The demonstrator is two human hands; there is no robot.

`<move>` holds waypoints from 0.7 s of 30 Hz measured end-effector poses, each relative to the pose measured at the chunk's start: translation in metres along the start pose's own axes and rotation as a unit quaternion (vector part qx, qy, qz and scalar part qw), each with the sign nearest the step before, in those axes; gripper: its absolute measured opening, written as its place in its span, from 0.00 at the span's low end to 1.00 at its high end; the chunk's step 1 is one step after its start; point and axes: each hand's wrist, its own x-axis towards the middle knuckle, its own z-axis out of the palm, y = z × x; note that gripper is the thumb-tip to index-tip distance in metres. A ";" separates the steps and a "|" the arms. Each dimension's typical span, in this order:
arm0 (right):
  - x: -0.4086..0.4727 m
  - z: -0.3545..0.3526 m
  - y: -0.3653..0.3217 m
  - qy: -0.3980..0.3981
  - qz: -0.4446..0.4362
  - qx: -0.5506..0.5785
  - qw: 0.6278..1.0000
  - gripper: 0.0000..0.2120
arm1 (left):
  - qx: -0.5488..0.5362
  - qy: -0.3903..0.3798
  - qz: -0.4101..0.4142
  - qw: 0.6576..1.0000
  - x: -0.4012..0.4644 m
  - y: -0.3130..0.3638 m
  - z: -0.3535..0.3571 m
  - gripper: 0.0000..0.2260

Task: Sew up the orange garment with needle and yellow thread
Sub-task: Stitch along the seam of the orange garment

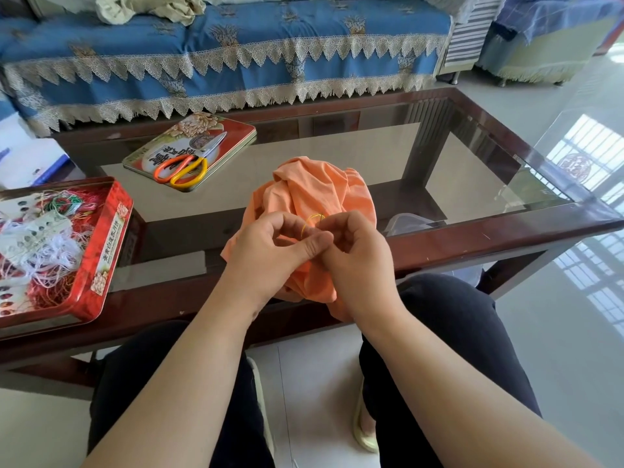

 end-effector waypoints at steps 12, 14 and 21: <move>-0.002 -0.005 0.002 0.025 -0.013 0.050 0.998 0.03 | -0.389 -0.143 -0.154 0.897 0.011 -0.001 -0.011 0.09; -0.001 -0.006 0.001 0.032 0.006 0.058 0.998 0.02 | -0.377 -0.140 -0.146 0.904 0.012 -0.002 -0.010 0.07; -0.003 -0.004 0.004 -0.018 0.005 -0.073 0.997 0.05 | -0.045 -0.003 0.037 0.998 0.002 -0.001 0.003 0.02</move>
